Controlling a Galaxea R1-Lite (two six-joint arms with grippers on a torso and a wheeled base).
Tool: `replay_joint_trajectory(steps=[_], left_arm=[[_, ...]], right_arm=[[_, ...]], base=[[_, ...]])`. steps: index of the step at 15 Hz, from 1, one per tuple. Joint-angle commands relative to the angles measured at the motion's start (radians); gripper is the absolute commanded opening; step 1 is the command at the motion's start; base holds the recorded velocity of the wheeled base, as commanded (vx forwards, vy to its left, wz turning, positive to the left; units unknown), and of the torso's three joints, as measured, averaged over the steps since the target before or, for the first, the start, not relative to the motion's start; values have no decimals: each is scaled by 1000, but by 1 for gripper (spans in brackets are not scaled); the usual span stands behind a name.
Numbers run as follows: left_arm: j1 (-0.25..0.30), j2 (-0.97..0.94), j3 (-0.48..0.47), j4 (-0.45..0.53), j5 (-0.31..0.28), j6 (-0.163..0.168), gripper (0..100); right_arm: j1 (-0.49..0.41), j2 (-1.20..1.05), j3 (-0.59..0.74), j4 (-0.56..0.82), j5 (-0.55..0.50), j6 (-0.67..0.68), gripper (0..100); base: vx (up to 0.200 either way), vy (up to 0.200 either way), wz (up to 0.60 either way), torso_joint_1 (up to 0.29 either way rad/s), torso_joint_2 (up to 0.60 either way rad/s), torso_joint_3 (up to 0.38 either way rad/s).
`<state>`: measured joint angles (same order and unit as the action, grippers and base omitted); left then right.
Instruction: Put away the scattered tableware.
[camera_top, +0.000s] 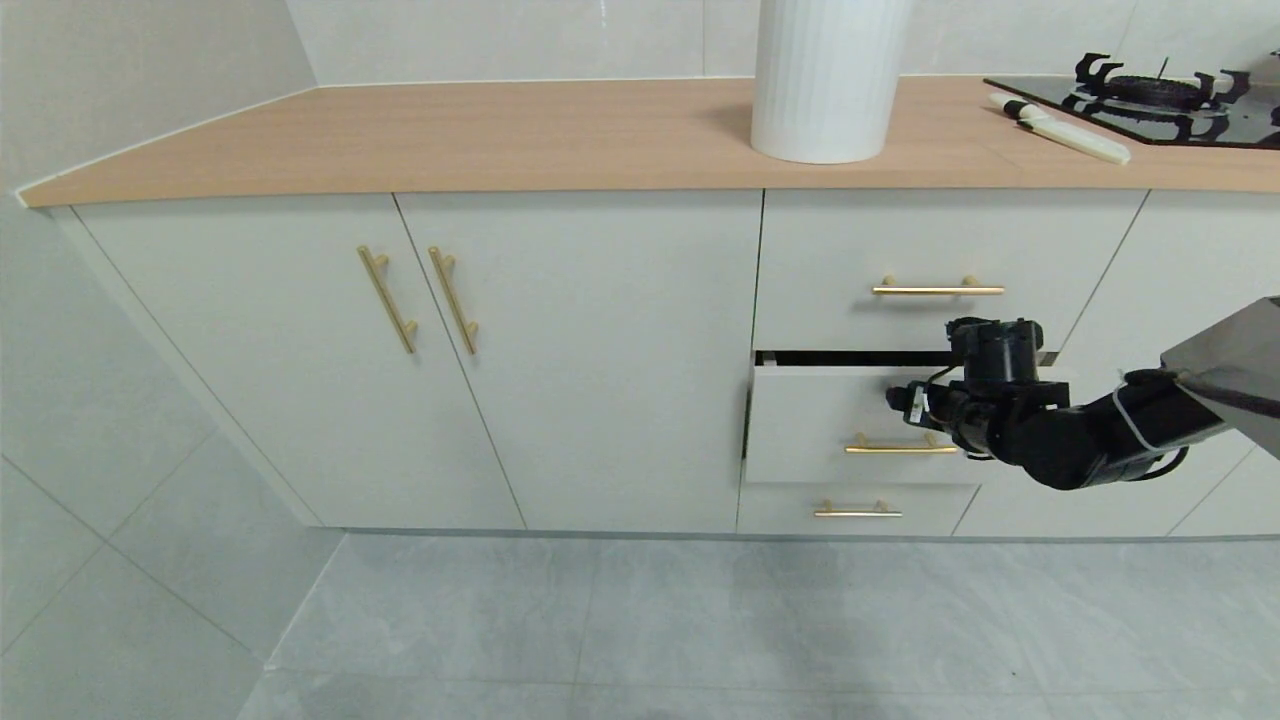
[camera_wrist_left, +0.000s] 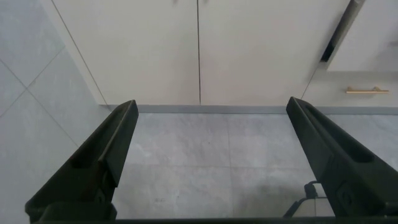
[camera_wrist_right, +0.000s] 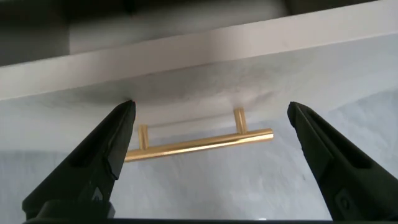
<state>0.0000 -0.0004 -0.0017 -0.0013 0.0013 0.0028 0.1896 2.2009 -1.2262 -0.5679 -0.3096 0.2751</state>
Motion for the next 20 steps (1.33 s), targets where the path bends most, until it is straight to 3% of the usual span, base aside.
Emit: replay_joint_trajectory(steps=[1, 11, 20], left_arm=[[0, 0, 0, 0, 0, 0, 100], [0, 0, 0, 0, 0, 0, 100], [0, 0, 0, 0, 0, 0, 100]], right_arm=[[1, 26, -6, -20, 0, 10, 100], [-15, 105, -141, -46, -36, 119, 100], [-19, 125, -171, -47, -48, 133, 100]], base=[[0, 0, 0, 0, 0, 0], [0, 0, 0, 0, 0, 0], [0, 0, 0, 0, 0, 0]])
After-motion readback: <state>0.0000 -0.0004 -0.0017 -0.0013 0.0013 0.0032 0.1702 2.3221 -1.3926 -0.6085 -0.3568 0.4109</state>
